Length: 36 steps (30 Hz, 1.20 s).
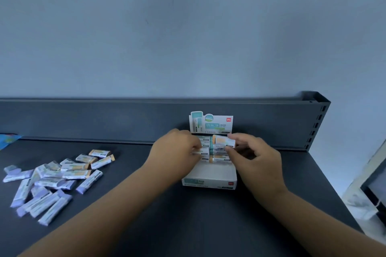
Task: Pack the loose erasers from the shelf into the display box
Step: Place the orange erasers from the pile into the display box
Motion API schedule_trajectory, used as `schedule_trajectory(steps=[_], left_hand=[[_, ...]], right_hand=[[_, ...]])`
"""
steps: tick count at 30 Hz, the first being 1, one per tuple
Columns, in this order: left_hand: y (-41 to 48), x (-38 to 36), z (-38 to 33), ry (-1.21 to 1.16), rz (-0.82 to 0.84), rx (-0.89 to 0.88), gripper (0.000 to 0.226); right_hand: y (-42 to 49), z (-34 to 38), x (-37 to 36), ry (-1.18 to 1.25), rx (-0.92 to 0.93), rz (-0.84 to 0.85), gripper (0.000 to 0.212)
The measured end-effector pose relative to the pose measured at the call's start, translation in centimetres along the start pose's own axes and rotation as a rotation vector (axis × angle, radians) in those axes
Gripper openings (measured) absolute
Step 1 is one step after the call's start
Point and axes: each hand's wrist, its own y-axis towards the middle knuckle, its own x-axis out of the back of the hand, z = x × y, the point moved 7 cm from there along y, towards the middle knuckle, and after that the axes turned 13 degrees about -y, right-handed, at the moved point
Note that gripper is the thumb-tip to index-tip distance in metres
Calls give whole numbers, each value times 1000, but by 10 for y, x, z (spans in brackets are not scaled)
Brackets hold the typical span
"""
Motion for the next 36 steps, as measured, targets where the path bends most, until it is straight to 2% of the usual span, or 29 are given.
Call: schedule_trajectory(steps=[4,7,13,17,21,25,27,29,30,32,36], left_hand=[[-1,-14,2,16,60,-10,24],[-3,-16,4,-16,28,-29,24],[-5,-16,5,-42,-29,-46,17],[-6,-13,1,3,-78,-79,5],[-4,-20,1,152,-1,-59,25],[-3,-27,-1,185,53,-54,39],[-4,-26,-7,168,100,-66,35],[-7,-26,-13,164,116,-85,19],[-8,-25,-13,190,98,-85,21],[-10,-22,-16,227,125,-77,27],[-12,-22,-15,241,169,-28,18]], right_hand=[[1,1,0,-48,34,-25,32],[1,4,1,-72,80,-29,32],[-3,17,1,-211,292,-69,35],[1,11,0,-186,240,-54,33],[5,2,-6,-171,151,6,30],[7,-1,-9,-236,189,32,27],[10,-9,-15,-183,126,110,27],[12,-19,-23,-75,5,229,27],[12,-22,-26,-47,-28,267,27],[12,-24,-27,-43,-46,288,26],[12,-25,-25,-42,-85,262,26]])
